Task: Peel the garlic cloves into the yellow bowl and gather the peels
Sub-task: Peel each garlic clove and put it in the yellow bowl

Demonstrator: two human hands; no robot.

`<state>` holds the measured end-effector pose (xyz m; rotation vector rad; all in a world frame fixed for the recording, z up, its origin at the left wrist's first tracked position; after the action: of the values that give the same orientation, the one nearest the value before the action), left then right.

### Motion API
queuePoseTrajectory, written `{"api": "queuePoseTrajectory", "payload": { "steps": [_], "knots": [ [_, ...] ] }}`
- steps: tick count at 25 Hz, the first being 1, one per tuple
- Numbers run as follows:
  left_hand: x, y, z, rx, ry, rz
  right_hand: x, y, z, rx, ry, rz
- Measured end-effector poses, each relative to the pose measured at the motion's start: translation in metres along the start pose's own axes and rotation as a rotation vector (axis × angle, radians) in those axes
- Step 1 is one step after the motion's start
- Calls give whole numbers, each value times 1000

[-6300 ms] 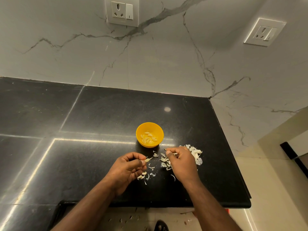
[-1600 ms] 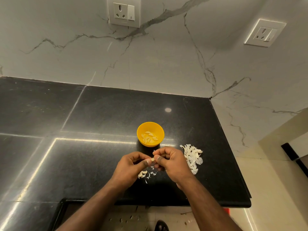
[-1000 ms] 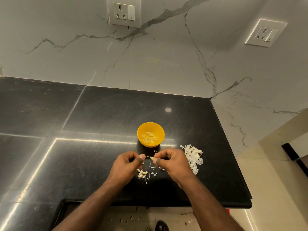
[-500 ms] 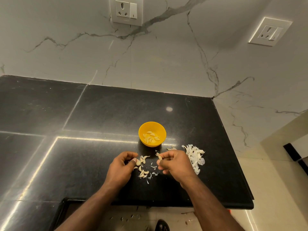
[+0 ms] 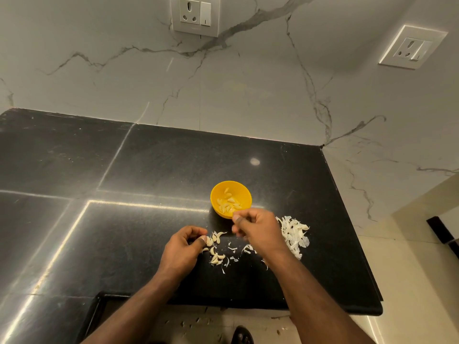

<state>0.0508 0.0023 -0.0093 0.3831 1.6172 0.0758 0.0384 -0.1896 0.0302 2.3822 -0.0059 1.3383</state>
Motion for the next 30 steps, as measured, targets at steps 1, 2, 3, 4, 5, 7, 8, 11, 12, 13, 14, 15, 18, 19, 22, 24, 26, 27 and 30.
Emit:
{"api": "queuePoseTrajectory", "payload": {
  "steps": [1,2,3,4,5,7,8,11,12,13,14,15,18,19,22,24,26,27,30],
  "knots": [
    [1,0,0,-1,-4,6,-7,-4,-3,42,-6,-121],
    [2,0,1,-2,-7,11,-14,-8,-6,86,7,-260],
    [2,0,1,-2,-11,17,-19,-10,-8,124,34,-406],
    [2,0,1,0,-16,22,-22,-13,-10,155,70,-523],
    [3,0,2,3,-19,23,-22,-14,-12,174,97,-602],
    [3,0,2,-1,-24,17,-23,-17,-14,182,142,-695],
    [3,-1,2,-5,-26,14,-24,-20,-15,163,174,-743],
    [3,0,2,-6,-29,6,-30,-27,-15,98,198,-795],
    [2,1,2,3,-36,5,-30,-27,-14,80,178,-769],
    [1,3,2,23,-51,20,-29,-25,-13,72,156,-745],
    [1,5,1,60,-80,59,-28,-22,-12,72,151,-735],
    [1,7,1,114,-124,133,-28,-21,-11,76,158,-736],
    [1,8,0,293,-257,394,-27,-22,-8,25,217,-733],
    [1,7,0,328,-276,444,-27,-24,-6,-6,252,-758],
    [2,4,0,335,-295,497,-27,-30,0,-26,297,-946],
    [2,4,1,306,-297,499,-28,-33,0,-27,304,-1031],
    [2,4,0,261,-285,475,-29,-34,-4,-93,332,-1032],
    [2,5,0,231,-275,448,-29,-34,-5,-125,336,-1021],
    [1,5,-2,149,-240,333,-30,-29,-7,-140,326,-894]
  ]
}}
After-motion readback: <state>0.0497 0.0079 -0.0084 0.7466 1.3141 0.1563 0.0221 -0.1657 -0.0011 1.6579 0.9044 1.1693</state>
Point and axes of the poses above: each hand's wrist, its own z-axis towards the middle knuckle, its own y-axis out of the back of the hand, x = y × z, the point moved 1 cm from there along z, towards the middle knuckle, and after that the axes turned 15 degrees about -y, right-handed, at the moved point
